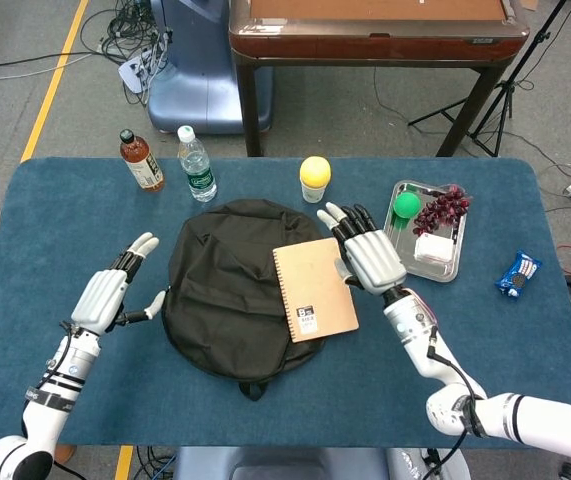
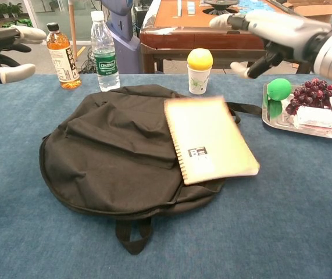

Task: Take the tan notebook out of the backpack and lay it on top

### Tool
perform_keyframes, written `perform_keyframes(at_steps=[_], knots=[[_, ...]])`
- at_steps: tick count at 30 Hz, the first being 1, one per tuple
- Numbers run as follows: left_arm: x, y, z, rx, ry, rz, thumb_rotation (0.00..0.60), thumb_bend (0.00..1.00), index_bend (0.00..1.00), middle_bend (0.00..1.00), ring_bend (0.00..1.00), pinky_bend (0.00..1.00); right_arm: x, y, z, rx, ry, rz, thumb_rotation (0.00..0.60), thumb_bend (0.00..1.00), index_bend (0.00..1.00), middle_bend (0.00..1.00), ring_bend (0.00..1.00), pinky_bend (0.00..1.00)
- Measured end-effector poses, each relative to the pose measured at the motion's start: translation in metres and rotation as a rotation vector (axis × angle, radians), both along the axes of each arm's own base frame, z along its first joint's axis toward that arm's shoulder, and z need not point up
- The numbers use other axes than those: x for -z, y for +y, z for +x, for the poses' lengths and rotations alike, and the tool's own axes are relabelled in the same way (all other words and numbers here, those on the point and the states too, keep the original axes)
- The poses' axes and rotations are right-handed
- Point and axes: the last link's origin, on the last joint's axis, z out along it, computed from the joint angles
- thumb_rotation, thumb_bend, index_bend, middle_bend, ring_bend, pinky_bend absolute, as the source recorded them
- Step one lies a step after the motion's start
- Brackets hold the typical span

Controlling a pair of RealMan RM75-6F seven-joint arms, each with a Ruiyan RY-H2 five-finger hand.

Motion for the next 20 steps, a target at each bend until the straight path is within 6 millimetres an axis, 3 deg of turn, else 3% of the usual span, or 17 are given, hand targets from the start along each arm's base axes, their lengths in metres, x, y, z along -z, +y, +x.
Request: perform_keyframes(at_steps=[4,6,8,14,20], knots=[[-0.006,-0.001,-0.009,-0.011,0.024,0.022,0.395,0.34,0.00,0.00,0.01,0.15,-0.018,0.007,-0.010,-0.003,-0.019,-0.086,0.600,0.51,0.00,0.07,0.00,0.00],[-0.010,-0.003,-0.015,-0.018,0.041,0.037,0.519,0.34,0.00,0.00,0.01,0.15,-0.030,0.017,-0.021,-0.003,-0.015,-0.132,0.600,0.51,0.05,0.15,0.03,0.01],[-0.013,-0.005,-0.021,-0.022,0.061,0.057,0.596,0.34,0.01,0.00,0.01,0.15,-0.042,0.032,-0.035,0.003,0.004,-0.165,0.600,0.51,0.11,0.20,0.09,0.07],[-0.028,-0.019,-0.048,-0.049,0.144,0.136,0.600,0.34,0.04,0.00,0.01,0.15,-0.077,0.084,-0.082,0.081,0.075,-0.209,0.600,0.51,0.27,0.31,0.23,0.25],[-0.046,-0.044,-0.076,-0.099,0.237,0.192,0.600,0.34,0.05,0.00,0.01,0.14,-0.102,0.133,-0.123,0.214,0.111,-0.206,0.600,0.51,0.36,0.33,0.25,0.29]])
